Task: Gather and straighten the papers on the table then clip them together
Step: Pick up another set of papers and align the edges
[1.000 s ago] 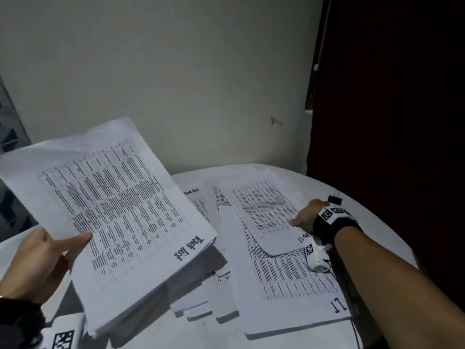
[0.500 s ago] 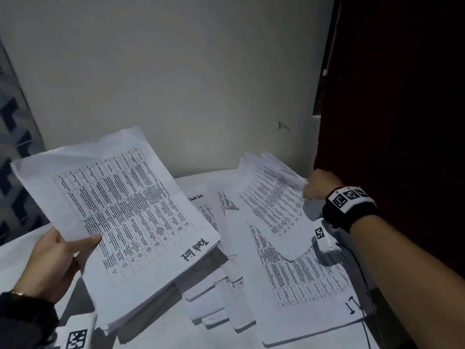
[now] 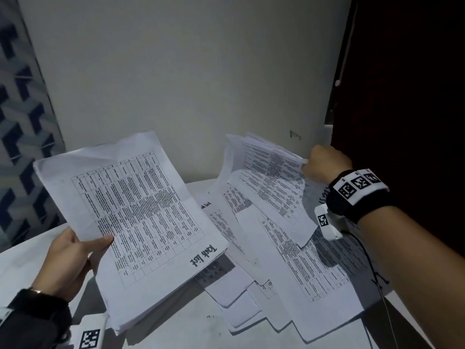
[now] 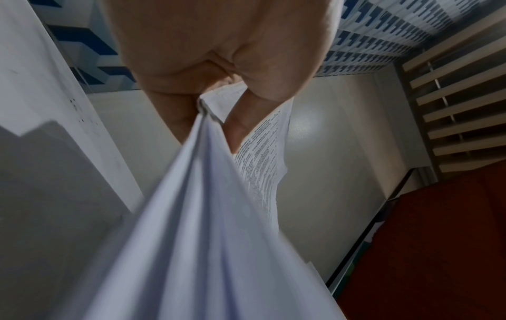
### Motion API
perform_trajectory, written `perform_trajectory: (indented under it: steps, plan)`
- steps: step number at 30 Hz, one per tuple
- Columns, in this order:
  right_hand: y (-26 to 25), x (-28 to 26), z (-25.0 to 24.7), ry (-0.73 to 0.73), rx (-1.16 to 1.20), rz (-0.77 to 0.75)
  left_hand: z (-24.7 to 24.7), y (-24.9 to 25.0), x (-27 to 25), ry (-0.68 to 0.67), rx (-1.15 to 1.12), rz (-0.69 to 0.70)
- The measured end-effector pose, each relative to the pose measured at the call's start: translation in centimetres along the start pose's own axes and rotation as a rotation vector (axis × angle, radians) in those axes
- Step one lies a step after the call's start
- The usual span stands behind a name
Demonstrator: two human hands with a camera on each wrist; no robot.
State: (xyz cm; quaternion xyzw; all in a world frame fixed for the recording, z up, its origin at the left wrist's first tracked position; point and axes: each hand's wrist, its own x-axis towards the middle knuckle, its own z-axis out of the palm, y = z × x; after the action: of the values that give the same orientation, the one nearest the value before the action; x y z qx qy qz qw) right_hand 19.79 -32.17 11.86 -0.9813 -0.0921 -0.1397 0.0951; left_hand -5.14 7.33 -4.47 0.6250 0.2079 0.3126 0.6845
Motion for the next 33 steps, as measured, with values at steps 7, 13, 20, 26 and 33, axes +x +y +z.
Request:
perform_trajectory:
  steps: [7, 13, 20, 26, 33]
  plan:
    - [-1.4, 0.0, -2.4, 0.056, -0.036, -0.054, -0.1, 0.5, -0.5, 0.030, 0.001, -0.014]
    - [-2.2, -0.1, -4.1, 0.260, 0.000, -0.096, 0.1, 1.1, -0.8, 0.035, 0.024, -0.003]
    - [-2.3, -0.1, -6.6, 0.578, 0.573, -0.127, -0.2, 1.5, -0.9, 0.075, 0.027, -0.002]
    - [-4.1, -0.9, -5.2, 0.125, 1.421, -0.092, 0.7, 1.6, -0.8, 0.007, 0.056, -0.044]
    - [-9.1, -4.9, 3.1, -0.434, 1.380, -0.096, 4.3, 2.5, -2.4, -0.359, -0.016, -0.195]
